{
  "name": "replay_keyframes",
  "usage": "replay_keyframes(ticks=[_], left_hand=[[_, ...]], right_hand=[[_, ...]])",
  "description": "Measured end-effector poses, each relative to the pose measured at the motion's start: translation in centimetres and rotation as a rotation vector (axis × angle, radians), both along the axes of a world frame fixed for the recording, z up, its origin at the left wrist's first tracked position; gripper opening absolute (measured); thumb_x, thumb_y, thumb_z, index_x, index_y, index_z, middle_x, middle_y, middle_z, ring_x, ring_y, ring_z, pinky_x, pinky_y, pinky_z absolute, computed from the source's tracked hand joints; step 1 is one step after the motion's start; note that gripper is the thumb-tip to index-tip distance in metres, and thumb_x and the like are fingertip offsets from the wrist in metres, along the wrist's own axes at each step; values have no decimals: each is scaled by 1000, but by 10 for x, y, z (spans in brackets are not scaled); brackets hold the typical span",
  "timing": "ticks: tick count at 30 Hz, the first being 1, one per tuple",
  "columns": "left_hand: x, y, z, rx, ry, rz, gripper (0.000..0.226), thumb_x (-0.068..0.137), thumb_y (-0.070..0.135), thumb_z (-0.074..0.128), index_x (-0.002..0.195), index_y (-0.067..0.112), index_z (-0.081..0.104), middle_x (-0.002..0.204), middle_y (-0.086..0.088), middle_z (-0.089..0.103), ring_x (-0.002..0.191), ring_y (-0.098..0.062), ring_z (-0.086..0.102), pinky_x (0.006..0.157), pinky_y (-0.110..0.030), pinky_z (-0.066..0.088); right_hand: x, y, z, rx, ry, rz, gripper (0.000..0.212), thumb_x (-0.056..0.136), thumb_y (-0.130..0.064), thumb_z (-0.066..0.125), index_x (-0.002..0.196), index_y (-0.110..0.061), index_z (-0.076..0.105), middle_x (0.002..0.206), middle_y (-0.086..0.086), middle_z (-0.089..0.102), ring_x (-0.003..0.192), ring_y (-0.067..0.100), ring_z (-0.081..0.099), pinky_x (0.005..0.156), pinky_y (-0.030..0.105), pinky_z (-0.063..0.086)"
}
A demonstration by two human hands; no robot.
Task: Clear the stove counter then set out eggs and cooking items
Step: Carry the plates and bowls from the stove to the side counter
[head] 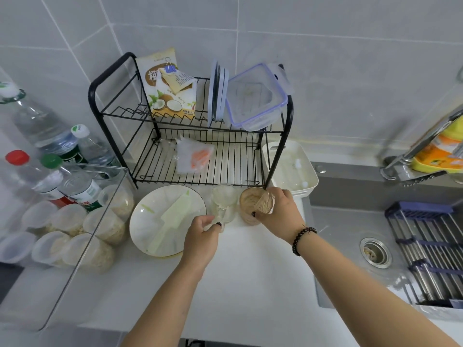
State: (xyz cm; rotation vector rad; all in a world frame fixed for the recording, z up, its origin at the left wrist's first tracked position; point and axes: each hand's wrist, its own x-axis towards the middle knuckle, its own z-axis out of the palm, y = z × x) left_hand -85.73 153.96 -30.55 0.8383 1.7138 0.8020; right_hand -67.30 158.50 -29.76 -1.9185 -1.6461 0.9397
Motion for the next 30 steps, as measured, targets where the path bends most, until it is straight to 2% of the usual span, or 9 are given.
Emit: replay_keyframes(ticks=[2, 4, 9, 13, 16, 18, 23, 27, 30], left_hand=[[6, -8, 7, 10, -35, 30, 27, 89, 19, 57, 116, 20, 58, 116, 4, 59, 103, -16, 62, 97, -46, 50], [14, -17, 13, 24, -65, 31, 26, 90, 15, 55, 115, 18, 59, 111, 4, 62, 98, -16, 65, 95, -43, 52], [37, -38, 25, 58, -144, -21, 18, 93, 11, 53, 106, 16, 63, 106, 3, 66, 95, -13, 68, 81, -32, 53], [46, -49, 29, 66, -170, -108, 16, 93, 11, 52, 102, 18, 64, 105, 2, 70, 94, -14, 69, 77, -27, 52], [48, -54, 34, 52, -186, -187, 17, 94, 10, 51, 103, 17, 64, 104, 2, 73, 95, -14, 69, 82, -31, 52], [46, -54, 38, 48, -188, -259, 17, 94, 10, 51, 104, 16, 63, 102, 2, 73, 95, -14, 69, 87, -33, 52], [43, -54, 49, 8, -190, -432, 16, 95, 11, 50, 104, 16, 63, 101, 1, 73, 96, -14, 69, 88, -33, 51], [47, -54, 54, 14, -167, -597, 17, 95, 11, 50, 103, 17, 63, 99, 2, 74, 92, -13, 69, 87, -32, 51], [58, -59, 56, 25, -153, -718, 18, 95, 11, 49, 105, 16, 63, 100, 1, 73, 91, -13, 69, 87, -31, 52]], right_hand=[[5, -12, 5, -3, 28, 7, 62, 82, -21, 71, 137, -20, 42, 130, 1, 38, 102, 11, 43, 81, 17, 35], [12, -25, 10, -6, 67, -1, 62, 82, -22, 73, 136, -20, 44, 133, 1, 38, 102, 10, 43, 83, 18, 37], [28, -59, 19, -12, 113, -46, 56, 81, -27, 75, 131, -22, 51, 134, -1, 43, 117, 15, 50, 97, 30, 46], [38, -82, 27, 0, 122, -85, 47, 82, -29, 73, 125, -24, 55, 130, -3, 46, 113, 13, 52, 85, 24, 46], [40, -98, 33, -3, 168, -148, 38, 84, -28, 72, 119, -26, 57, 129, -4, 48, 111, 11, 51, 66, 18, 45], [39, -111, 37, 11, 203, -223, 32, 85, -30, 70, 115, -27, 58, 128, -5, 49, 113, 10, 51, 61, 14, 43], [27, -141, 40, 35, 293, -428, 25, 87, -31, 66, 111, -27, 61, 122, -1, 58, 109, 13, 57, 61, 15, 42], [19, -168, 39, 76, 319, -570, 22, 88, -32, 64, 110, -27, 61, 119, 1, 60, 84, 9, 54, 60, 21, 40], [20, -192, 38, 80, 311, -644, 27, 88, -30, 63, 114, -24, 61, 121, 1, 59, 101, 16, 58, 73, 27, 45]])
